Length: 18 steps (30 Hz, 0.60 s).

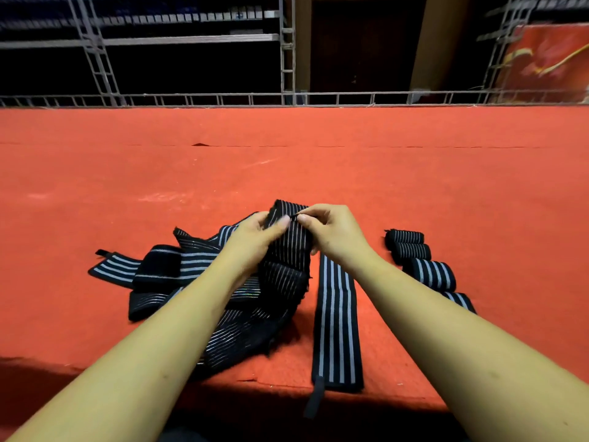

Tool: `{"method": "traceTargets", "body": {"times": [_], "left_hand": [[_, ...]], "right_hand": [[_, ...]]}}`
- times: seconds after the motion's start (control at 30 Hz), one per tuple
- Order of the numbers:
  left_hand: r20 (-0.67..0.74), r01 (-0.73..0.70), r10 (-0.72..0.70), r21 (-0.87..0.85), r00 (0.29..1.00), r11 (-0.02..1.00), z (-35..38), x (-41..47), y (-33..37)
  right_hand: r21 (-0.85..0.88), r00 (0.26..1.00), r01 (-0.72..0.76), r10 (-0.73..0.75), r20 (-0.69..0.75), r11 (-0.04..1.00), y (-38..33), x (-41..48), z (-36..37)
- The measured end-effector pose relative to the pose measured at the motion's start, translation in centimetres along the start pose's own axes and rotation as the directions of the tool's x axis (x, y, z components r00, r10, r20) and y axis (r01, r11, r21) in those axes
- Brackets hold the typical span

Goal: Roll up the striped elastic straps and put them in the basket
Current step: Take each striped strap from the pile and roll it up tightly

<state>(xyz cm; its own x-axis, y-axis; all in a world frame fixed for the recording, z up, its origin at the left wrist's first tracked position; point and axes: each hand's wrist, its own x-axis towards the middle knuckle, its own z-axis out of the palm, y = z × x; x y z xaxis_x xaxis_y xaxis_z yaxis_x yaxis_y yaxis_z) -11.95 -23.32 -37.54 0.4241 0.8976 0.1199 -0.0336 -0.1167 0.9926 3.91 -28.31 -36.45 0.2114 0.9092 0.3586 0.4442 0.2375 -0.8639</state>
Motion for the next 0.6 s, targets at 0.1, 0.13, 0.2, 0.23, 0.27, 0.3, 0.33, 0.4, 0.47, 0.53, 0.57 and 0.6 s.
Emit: {"method": "traceTargets", "body": {"times": [0.1, 0.13, 0.2, 0.23, 0.27, 0.3, 0.33, 0.4, 0.47, 0.53, 0.57, 0.6], "left_hand": [[0.065, -0.024, 0.013, 0.157, 0.998, 0.987, -0.8, -0.5, -1.0], [0.045, -0.026, 0.016, 0.235, 0.999, 0.972, -1.3, -0.5, -1.2], [-0.063, 0.014, 0.005, 0.299, 0.998, 0.954, -2.0, -0.7, -1.6], [-0.139, 0.049, -0.017, 0.232, 0.990, 0.972, -2.3, -0.6, -1.8], [-0.204, 0.078, -0.056, 0.106, 0.977, 0.991, -2.4, -0.5, -1.8], [-0.245, 0.097, -0.101, -0.026, 0.964, 0.995, -2.3, -0.3, -1.6], [-0.258, 0.101, -0.133, -0.132, 0.957, 0.986, -2.1, -0.2, -1.3], [-0.254, 0.090, -0.147, -0.222, 0.956, 0.971, -1.6, 0.3, -0.6], [-0.249, 0.094, -0.156, -0.245, 0.956, 0.965, -1.3, 0.5, -0.1], [-0.214, 0.098, -0.146, -0.220, 0.966, 0.971, -1.2, 0.5, -0.2], [-0.203, 0.094, -0.126, -0.164, 0.971, 0.982, -1.2, 0.4, -0.6], [-0.197, 0.088, -0.096, -0.047, 0.976, 0.995, -1.2, 0.2, -1.0]], "right_hand": [[0.034, 0.988, -0.090, 0.093, -0.121, 0.995, -0.1, 0.6, -0.3], [0.116, 0.968, -0.144, 0.164, -0.192, 0.983, -0.1, 0.9, -0.8], [0.287, 0.911, -0.192, 0.280, -0.303, 0.938, -0.2, 1.5, -2.0], [0.302, 0.902, -0.209, 0.302, -0.307, 0.930, -0.2, 1.5, -2.4], [0.295, 0.912, -0.239, 0.318, -0.260, 0.925, -0.1, 1.4, -2.5], [0.293, 0.927, -0.281, 0.337, -0.162, 0.914, 0.1, 1.1, -2.3], [0.291, 0.933, -0.337, 0.358, -0.023, 0.896, 0.3, 0.5, -1.8], [0.178, 0.895, -0.419, 0.371, 0.249, 0.891, 0.5, -1.2, -0.2], [0.075, 0.868, -0.361, 0.306, 0.392, 0.929, 0.7, -2.6, 1.3], [0.135, 0.896, -0.321, 0.255, 0.364, 0.937, 0.7, -3.0, 2.1], [0.180, 0.910, -0.337, 0.270, 0.315, 0.924, 0.7, -2.9, 2.3], [0.232, 0.916, -0.365, 0.304, 0.260, 0.902, 0.4, -2.8, 2.4]]}}
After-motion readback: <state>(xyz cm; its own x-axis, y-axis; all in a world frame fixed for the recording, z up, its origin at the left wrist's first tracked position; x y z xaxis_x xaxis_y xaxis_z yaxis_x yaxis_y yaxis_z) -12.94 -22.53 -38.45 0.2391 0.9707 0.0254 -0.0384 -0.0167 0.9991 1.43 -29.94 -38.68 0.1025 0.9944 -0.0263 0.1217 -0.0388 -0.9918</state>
